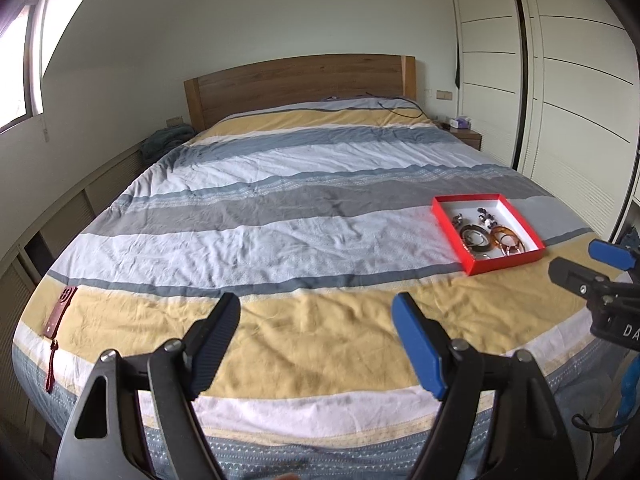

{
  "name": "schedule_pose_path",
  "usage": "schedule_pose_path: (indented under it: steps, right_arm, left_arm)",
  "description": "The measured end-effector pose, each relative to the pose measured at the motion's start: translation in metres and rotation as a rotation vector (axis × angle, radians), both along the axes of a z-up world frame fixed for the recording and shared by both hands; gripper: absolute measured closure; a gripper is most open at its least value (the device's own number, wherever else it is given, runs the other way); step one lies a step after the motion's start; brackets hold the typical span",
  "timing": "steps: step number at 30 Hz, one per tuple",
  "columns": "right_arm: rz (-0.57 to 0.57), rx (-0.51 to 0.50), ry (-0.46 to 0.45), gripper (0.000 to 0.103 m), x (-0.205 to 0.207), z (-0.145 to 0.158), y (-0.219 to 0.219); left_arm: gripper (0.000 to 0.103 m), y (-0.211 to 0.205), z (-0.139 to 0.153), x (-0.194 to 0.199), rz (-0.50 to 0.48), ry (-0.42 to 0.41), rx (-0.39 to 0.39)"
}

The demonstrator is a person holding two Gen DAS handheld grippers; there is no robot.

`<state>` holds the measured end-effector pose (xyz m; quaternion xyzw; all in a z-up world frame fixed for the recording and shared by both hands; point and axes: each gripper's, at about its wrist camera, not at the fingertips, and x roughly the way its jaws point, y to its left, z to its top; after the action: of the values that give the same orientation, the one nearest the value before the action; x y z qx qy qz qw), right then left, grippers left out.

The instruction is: Organize jewelry

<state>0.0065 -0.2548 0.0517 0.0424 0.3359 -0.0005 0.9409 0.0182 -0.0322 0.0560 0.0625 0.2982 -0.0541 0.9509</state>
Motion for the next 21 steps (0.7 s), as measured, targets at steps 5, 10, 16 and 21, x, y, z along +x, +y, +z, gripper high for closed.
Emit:
schedule_pose_path:
  steps: [5,10,16,21]
  right_arm:
    - [-0.008,-0.01,0.001,0.008,-0.006,-0.005,0.002]
    - [-0.028,-0.016,0.007,0.0,-0.009,-0.01,0.0]
    - [-0.06,-0.018,0.003,0.0,-0.008,-0.012,-0.003]
    - [-0.066,-0.026,0.005,0.0,-0.007,-0.013,-0.002]
  left_arm:
    - [0.026,0.006,-0.004,-0.01,0.014,0.002,0.007]
    - [0.026,0.009,-0.008,-0.014,0.018,0.01,0.001]
    - [0.026,0.018,-0.01,-0.015,0.029,0.018,-0.009]
    - [0.026,0.027,-0.012,-0.014,0.049,0.023,-0.025]
